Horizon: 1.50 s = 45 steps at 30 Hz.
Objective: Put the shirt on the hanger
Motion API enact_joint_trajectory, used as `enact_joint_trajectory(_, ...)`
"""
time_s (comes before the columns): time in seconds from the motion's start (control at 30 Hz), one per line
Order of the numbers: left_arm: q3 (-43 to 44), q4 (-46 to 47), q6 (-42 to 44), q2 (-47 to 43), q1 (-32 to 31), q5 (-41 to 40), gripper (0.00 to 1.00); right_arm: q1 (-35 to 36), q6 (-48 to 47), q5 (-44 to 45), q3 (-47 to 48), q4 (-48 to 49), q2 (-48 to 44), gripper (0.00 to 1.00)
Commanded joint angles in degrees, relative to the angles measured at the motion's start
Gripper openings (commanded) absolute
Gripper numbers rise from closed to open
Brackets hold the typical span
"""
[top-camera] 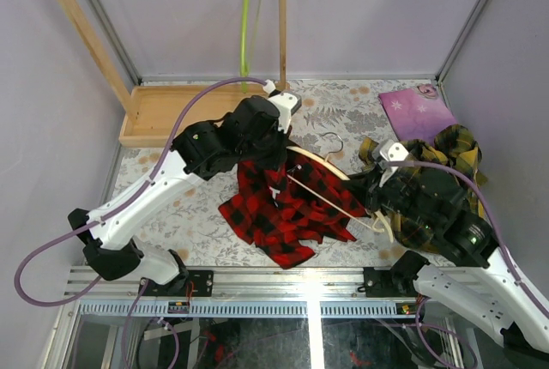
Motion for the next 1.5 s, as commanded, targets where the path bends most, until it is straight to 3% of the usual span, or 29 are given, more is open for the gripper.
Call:
enact_joint_trajectory(0.0,3.6,0.4,-0.1,1.7,-2.3,2.2,0.0,0.1,3.3,-0.6,-3.7,11.7,-4.1,0.0)
enact_joint_trajectory(0.2,7.3,0.3,-0.2,4.9,-6.1,2.1,0.0,0.1,6.8,-7.7,-7.9,17.8,-2.9,0.0)
enact_joint_trajectory(0.67,6.9,0.6,-1.0,7.9,-12.5,-0.8,0.0,0.1,14.3,-6.5,-15.4,29.2,-5.5,0.0)
enact_joint_trajectory(0.77,7.2,-2.2,-2.0,8.1,-12.5,-6.7,0.16,0.1,14.7,-4.0,-15.9,29.2,-7.3,0.0)
enact_joint_trajectory(0.97,7.7,-5.1,-4.5,5.1,-13.0,-15.4,0.36,0.1,16.2,0.5,-17.5,29.8,-10.1,0.0)
enact_joint_trajectory(1.3,1.7,2.7,-2.9,-8.6,-13.6,-14.2,0.66,0.1,17.2,1.5,-18.5,31.3,-11.3,0.0)
enact_joint_trajectory(1.47,-2.9,5.4,0.3,-16.7,-13.5,-17.7,0.82,0.1,18.2,2.3,-19.1,33.6,-14.3,0.0)
